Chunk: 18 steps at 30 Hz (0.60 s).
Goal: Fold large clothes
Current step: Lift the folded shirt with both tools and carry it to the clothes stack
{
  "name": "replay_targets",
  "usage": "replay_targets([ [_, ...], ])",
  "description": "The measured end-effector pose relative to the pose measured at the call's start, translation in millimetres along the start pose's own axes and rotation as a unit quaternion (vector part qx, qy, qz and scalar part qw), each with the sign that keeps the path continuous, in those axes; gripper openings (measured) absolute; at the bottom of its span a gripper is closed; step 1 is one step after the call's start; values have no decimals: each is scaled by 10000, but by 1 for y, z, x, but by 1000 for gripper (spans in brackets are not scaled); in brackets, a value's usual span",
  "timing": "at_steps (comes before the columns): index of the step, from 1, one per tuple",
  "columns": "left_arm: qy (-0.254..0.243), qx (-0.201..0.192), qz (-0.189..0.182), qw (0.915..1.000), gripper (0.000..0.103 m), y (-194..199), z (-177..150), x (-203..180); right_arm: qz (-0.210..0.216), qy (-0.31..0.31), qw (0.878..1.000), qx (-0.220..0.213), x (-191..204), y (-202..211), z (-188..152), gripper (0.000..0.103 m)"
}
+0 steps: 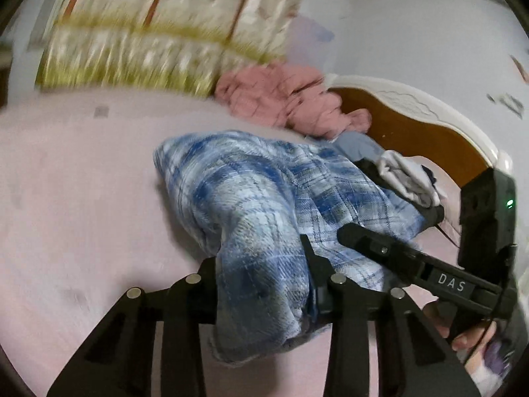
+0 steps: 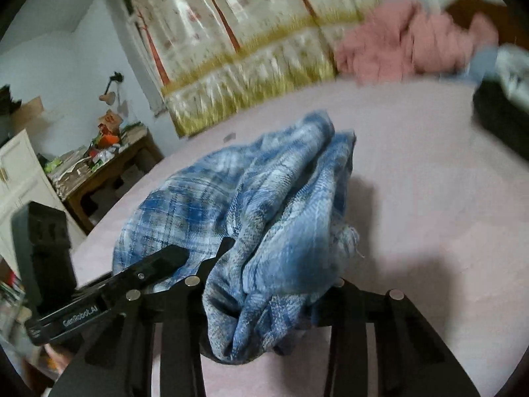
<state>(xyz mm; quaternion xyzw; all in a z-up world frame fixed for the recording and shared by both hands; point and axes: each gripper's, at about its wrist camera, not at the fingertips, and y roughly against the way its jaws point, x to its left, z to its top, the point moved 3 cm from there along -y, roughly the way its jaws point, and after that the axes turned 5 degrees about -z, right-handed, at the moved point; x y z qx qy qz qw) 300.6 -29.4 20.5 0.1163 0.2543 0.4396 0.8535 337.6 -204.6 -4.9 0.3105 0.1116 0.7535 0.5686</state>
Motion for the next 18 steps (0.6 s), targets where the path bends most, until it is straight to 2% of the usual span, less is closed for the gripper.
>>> replay_targets([
  [5, -463, -372, -363, 9976, 35, 7, 41, -68, -237, 144, 9962, -823, -8, 72, 30, 39],
  [10, -1041, -897, -920, 9862, 35, -11, 101, -164, -652, 157, 9823, -1748, -43, 158, 85, 39],
  [15, -1392, -1440, -1667, 9654, 35, -57, 152, -250, -1246, 225, 9530, -2751, -96, 239, 144, 39],
  [18, -1502, -1474, -2123, 9543, 36, -109, 184, -291, -1808, 123, 9241, -3365, -142, 270, 174, 39],
])
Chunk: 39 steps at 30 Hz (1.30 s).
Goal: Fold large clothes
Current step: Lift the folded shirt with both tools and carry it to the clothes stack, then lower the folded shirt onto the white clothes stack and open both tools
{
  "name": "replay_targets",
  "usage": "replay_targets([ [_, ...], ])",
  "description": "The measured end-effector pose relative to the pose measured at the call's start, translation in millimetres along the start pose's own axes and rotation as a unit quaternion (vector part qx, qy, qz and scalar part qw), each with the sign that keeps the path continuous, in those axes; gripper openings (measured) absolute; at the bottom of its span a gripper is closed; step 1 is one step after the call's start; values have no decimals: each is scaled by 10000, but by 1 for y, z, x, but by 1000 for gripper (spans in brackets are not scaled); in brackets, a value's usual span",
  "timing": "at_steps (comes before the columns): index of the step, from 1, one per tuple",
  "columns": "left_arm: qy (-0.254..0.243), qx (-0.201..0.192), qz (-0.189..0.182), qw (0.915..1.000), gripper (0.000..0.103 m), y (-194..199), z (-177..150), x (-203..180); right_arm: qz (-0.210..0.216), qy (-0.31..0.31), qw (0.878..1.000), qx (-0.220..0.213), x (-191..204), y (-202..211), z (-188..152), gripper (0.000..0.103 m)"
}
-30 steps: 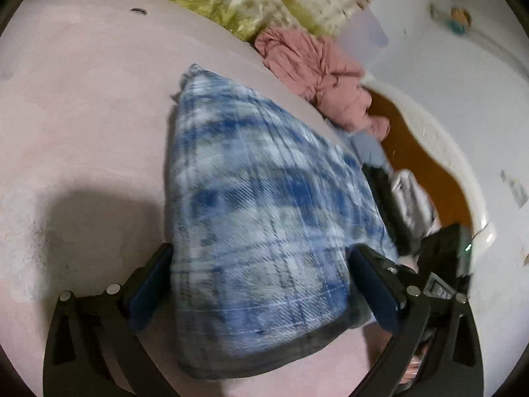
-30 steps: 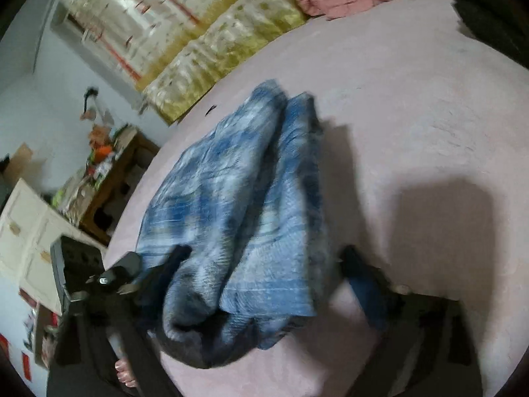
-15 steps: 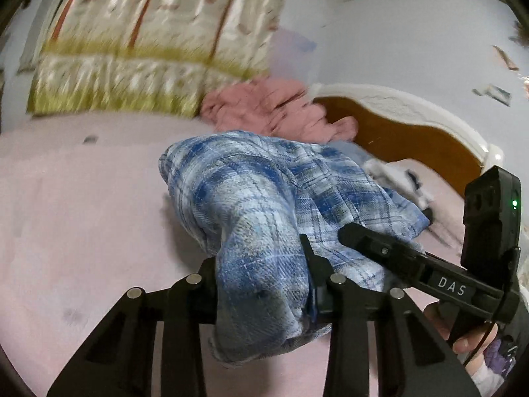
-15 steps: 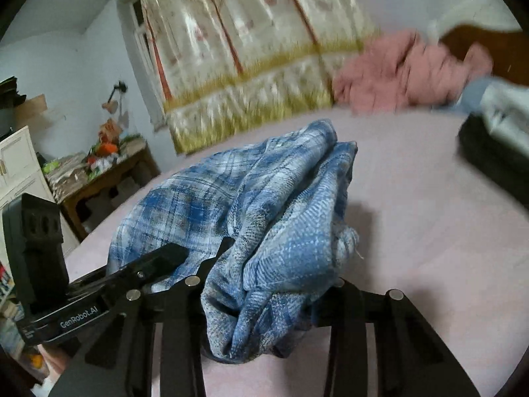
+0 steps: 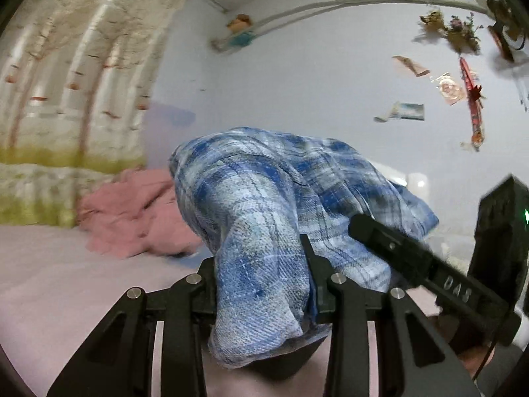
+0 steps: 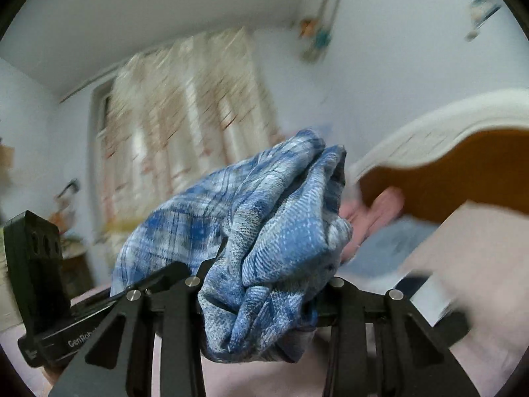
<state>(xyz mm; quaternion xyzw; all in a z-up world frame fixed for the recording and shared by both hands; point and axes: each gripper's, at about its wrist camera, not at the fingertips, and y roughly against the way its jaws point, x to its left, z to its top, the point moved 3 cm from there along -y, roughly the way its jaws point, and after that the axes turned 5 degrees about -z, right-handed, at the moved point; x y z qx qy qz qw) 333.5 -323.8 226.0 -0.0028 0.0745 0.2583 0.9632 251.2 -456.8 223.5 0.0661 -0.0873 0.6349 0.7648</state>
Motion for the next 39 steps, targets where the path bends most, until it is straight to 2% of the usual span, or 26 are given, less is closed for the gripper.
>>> replay_targets([
  [2, -220, 99, -116, 9996, 40, -56, 1, 5, -411, 6, 9990, -181, -29, -19, 7, 39],
  [3, -164, 235, -106, 9995, 42, -83, -5, 12, -609, 38, 9980, -177, -46, -35, 5, 39],
  [5, 360, 679, -261, 9967, 42, -138, -30, 35, -953, 58, 9954, 121, -76, -72, -12, 39],
  [7, 452, 1345, -237, 9896, 42, -194, -80, 56, -1365, -205, 9890, 530, -112, -105, -46, 39],
  [8, 375, 1767, -151, 9834, 45, -218, -110, 62, -1544, -412, 9838, 810, -132, -122, -72, 39],
  [9, 290, 1985, -30, 9797, 52, -233, -136, 69, -1782, -474, 9771, 1059, -148, -140, -96, 40],
  [10, 441, 1812, -64, 9824, 53, -235, -150, 78, -2026, -338, 9683, 1422, -162, -160, -116, 45],
  [11, 802, 1656, -139, 9828, 58, -233, -153, 88, -2140, -85, 9656, 1473, -167, -170, -125, 46],
  [13, 1604, 1464, -387, 9754, 63, -230, -149, 108, -2157, 83, 9654, 1463, -161, -171, -125, 47],
  [14, 1774, 1462, -392, 9724, 66, -227, -146, 111, -2132, 103, 9667, 1412, -157, -169, -122, 47],
  [15, 1705, 1473, -326, 9737, 68, -225, -143, 108, -2126, 139, 9673, 1379, -155, -168, -120, 49],
  [16, 1468, 1460, -188, 9781, 70, -219, -139, 104, -2140, 179, 9673, 1351, -154, -165, -120, 55],
  [18, 764, 1365, 348, 9871, 90, -202, -132, 86, -2321, 216, 9653, 1175, -156, -155, -115, 71],
  [20, 390, 1160, 664, 9903, 99, -182, -123, 76, -2528, 307, 9619, 995, -142, -144, -106, 79],
  [22, 328, 915, 809, 9920, 100, -162, -112, 80, -2691, 425, 9594, 728, -139, -126, -99, 90],
  [24, 355, 743, 783, 9935, 101, -132, -101, 82, -2782, 557, 9581, 404, -132, -110, -87, 91],
  [25, 386, 604, 773, 9944, 102, -114, -96, 86, -2686, 614, 9611, 186, -125, -98, -77, 95],
  [27, 211, 399, 958, 9944, 103, -74, -89, 90, -2384, 648, 9690, 37, -108, -84, -66, 103],
  [30, -369, 266, 1578, 9864, 103, -25, -77, 96, -2038, 580, 9773, -89, -75, -62, -53, 103],
  [32, -326, 167, 1941, 9803, 103, 7, -70, 108, -1767, 521, 9829, -30, -56, -50, -50, 103],
  [34, -338, 39, 2118, 9767, 103, 41, -66, 109, -1530, 521, 9868, 109, -37, -31, -52, 103],
  [39, -530, -141, 2302, 9716, 103, 105, -72, 95, -1465, 394, 9880, 291, -16, 9, -79, 103],
])
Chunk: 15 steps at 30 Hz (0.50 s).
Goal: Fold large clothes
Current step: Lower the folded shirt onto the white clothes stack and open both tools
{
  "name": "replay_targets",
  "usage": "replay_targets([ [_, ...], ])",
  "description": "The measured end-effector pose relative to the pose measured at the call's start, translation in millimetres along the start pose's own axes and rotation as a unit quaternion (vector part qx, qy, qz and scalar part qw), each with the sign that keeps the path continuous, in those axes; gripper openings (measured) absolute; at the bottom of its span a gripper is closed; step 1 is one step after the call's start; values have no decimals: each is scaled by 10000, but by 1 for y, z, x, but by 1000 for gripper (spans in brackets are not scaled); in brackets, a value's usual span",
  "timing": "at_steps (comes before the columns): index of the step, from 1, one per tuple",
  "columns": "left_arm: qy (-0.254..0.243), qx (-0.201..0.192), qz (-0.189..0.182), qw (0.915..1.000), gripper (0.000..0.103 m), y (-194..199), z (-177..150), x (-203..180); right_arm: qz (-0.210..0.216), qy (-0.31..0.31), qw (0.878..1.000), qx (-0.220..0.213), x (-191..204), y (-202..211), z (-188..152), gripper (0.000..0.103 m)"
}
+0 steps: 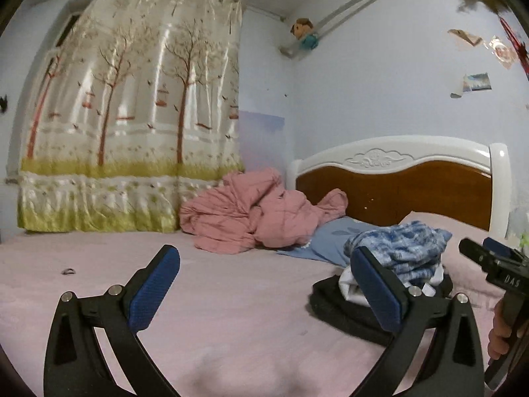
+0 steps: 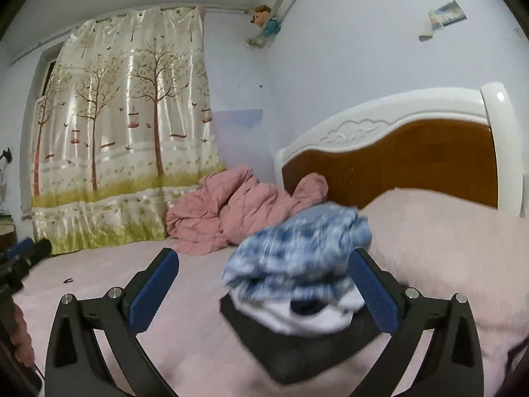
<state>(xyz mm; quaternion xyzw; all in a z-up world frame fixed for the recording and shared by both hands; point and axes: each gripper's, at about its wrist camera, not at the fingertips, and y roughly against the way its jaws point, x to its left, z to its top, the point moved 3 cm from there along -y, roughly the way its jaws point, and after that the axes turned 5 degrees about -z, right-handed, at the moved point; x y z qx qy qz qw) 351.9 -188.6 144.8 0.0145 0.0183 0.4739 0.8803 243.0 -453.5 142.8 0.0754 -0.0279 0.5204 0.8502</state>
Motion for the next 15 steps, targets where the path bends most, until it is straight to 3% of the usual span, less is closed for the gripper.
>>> replay_targets([
  [3, 142, 102, 346, 9992, 103, 18, -22, 3, 5, 112, 9997, 205, 5, 13, -30, 103],
  [5, 301, 76, 40, 9995, 103, 26, -44, 6, -52, 209, 9993, 313, 5, 14, -53, 103],
  [7, -42, 86, 114, 9999, 103, 26, -72, 3, -175, 292, 9984, 443, 6, 9, -82, 103],
  [10, -23, 501, 494, 9975, 103, 5, -118, 3, -321, 526, 9953, 750, 14, -1, -117, 103],
  [11, -68, 861, 549, 9948, 103, -9, -130, 1, -307, 600, 9944, 811, 17, -4, -117, 103],
  [13, -24, 1086, 234, 9938, 103, -20, -131, 1, -248, 603, 9949, 774, 21, -7, -119, 103],
  [15, 144, 897, 116, 9958, 103, -15, -129, 7, -318, 705, 9940, 776, 23, -6, -123, 103],
])
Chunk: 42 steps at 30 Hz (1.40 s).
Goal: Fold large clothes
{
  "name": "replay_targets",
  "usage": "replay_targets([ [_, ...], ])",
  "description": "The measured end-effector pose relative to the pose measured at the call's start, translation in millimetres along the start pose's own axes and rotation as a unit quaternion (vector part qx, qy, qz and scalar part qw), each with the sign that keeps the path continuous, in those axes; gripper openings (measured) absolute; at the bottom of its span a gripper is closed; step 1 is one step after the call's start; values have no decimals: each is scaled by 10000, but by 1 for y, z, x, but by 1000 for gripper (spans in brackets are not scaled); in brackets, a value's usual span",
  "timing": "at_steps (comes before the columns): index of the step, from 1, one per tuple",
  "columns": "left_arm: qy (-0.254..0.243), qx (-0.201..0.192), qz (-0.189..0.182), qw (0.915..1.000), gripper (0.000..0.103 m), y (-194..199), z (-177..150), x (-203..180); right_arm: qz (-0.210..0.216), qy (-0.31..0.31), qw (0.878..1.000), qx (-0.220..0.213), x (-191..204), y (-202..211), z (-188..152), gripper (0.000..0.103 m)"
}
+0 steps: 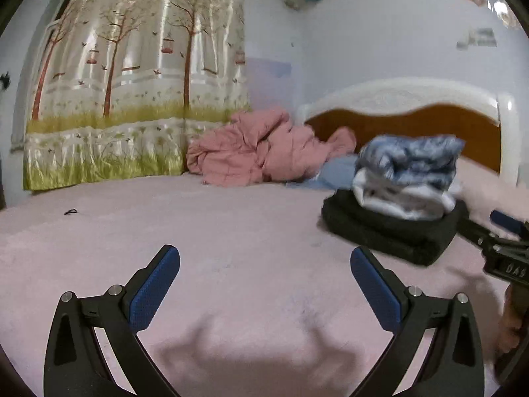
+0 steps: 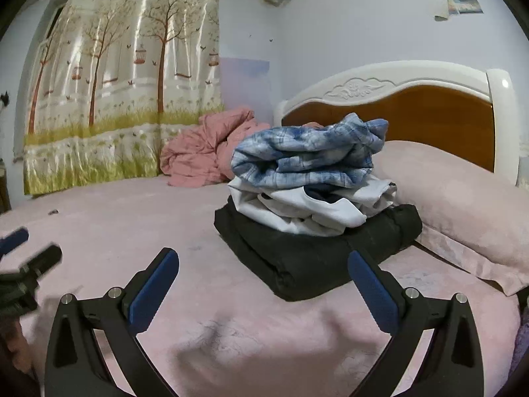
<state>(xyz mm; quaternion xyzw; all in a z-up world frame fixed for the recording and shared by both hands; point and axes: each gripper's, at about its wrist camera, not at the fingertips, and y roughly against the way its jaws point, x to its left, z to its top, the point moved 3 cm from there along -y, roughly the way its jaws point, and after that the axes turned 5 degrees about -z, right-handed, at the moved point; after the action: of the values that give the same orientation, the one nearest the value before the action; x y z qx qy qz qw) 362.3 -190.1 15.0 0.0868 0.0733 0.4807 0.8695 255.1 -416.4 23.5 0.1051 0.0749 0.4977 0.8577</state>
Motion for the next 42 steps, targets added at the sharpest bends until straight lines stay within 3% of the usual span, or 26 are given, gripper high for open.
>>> replay_targets([
  [3, 6, -11, -7, 10000, 103, 1, 0, 1, -120, -16, 9997, -201, -2, 7, 5, 103],
  [16, -10, -47, 210, 9998, 103, 8, 1, 0, -232, 102, 9995, -201, 3, 7, 9, 103],
  [42, -386, -44, 34, 9992, 103, 10, -2, -20, -177, 205, 9994, -219, 7, 2, 12, 103],
])
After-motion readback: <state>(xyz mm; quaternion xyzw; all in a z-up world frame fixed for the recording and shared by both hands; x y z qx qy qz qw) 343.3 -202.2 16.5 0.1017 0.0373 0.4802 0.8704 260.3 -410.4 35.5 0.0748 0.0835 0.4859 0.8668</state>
